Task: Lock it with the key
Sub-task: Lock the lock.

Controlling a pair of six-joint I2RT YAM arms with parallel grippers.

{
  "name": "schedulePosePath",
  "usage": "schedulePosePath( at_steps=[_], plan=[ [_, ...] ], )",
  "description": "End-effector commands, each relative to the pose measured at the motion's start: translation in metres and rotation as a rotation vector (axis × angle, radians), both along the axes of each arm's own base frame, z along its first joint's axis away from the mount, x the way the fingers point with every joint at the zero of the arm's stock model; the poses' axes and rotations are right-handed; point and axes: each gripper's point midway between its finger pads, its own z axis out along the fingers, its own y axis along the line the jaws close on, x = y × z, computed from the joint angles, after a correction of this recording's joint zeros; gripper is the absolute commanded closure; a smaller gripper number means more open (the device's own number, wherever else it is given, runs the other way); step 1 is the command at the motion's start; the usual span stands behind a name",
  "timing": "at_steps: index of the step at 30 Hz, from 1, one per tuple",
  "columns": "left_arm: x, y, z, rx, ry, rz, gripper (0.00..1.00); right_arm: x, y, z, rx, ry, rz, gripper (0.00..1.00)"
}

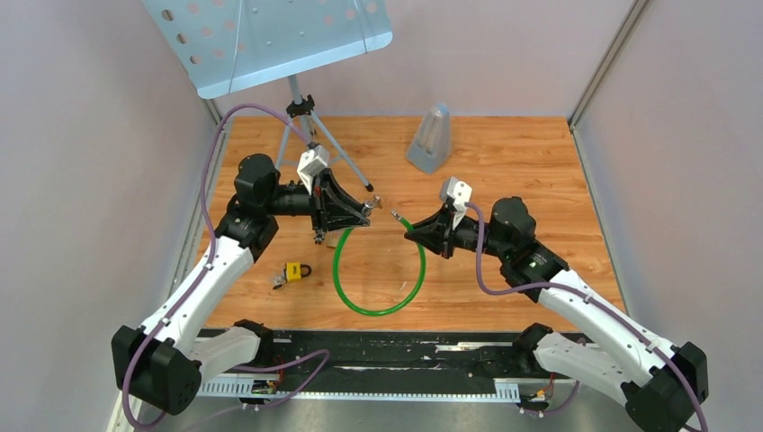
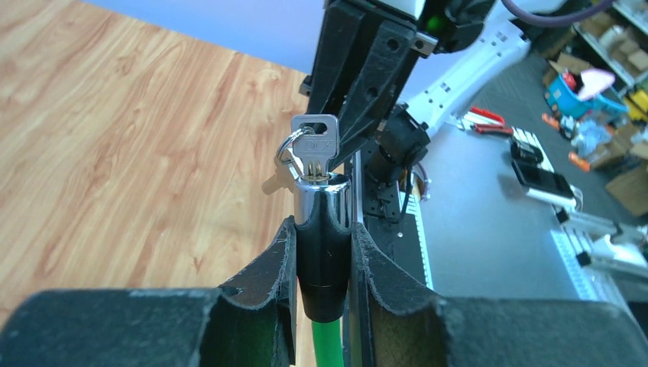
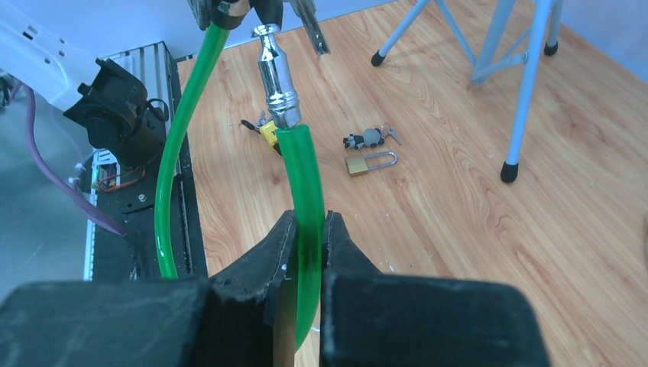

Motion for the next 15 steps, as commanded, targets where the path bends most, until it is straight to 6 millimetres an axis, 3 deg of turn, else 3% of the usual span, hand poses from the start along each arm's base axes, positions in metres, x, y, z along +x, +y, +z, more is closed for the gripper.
schedulePosePath(
  at_steps=[1,6,15],
  plan=[
    [-0.018,0.003,0.041,-0.066,-0.311,-0.116,1.00,-0.022,0.013,0.037,0.066,-0.189,0.080,1.00],
    [-0.024,0.004,0.053,-0.080,-0.350,-0.134,1.00,-0.024,0.026,0.045,0.044,-0.235,0.075,1.00],
    [-0.004,0.005,0.045,-0.034,-0.294,0.001,1.00,-0.008,0.038,0.050,0.016,-0.209,0.023,1.00]
  ],
)
